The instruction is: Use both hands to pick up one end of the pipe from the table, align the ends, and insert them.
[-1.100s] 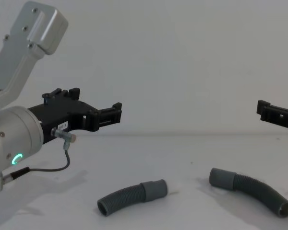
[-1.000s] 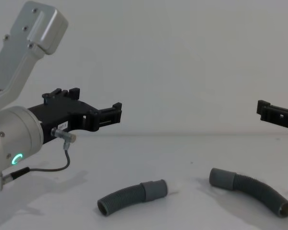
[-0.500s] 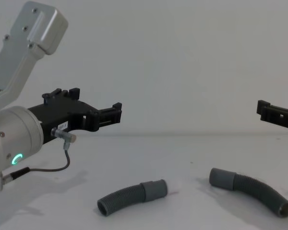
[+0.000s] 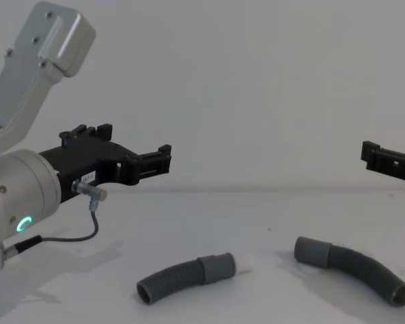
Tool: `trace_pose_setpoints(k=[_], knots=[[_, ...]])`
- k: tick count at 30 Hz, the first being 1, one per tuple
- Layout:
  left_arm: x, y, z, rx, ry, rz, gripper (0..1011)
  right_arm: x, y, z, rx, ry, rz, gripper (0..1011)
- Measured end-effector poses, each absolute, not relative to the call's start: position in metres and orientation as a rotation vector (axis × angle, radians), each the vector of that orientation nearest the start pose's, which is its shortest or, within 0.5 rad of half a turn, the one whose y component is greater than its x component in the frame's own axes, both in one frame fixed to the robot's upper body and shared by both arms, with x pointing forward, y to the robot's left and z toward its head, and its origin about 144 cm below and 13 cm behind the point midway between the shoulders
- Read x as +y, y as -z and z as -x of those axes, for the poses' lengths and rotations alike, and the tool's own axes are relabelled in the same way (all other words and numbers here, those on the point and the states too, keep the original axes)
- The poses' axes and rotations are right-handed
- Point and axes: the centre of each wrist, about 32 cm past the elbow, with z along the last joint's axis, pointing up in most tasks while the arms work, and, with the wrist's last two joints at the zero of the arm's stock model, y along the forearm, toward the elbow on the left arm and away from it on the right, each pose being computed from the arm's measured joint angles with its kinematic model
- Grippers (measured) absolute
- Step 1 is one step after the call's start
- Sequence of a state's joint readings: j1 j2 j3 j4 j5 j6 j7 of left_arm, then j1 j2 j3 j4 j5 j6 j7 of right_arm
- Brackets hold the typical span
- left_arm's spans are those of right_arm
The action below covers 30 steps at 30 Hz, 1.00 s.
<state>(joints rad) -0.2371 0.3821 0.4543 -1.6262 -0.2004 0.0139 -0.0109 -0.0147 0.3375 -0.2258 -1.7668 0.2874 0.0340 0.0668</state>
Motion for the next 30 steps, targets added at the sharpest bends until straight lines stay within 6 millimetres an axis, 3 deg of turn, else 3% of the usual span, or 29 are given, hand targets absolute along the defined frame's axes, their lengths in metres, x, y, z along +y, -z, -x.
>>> trace_pose_setpoints(k=[30], knots=[[0.1984,-1.2044,-0.4920,-0.268,-1.124,-0.061,1001,-0.2371,-1.1887,-0.4433,-0.075,1.229,-0.026,1001]])
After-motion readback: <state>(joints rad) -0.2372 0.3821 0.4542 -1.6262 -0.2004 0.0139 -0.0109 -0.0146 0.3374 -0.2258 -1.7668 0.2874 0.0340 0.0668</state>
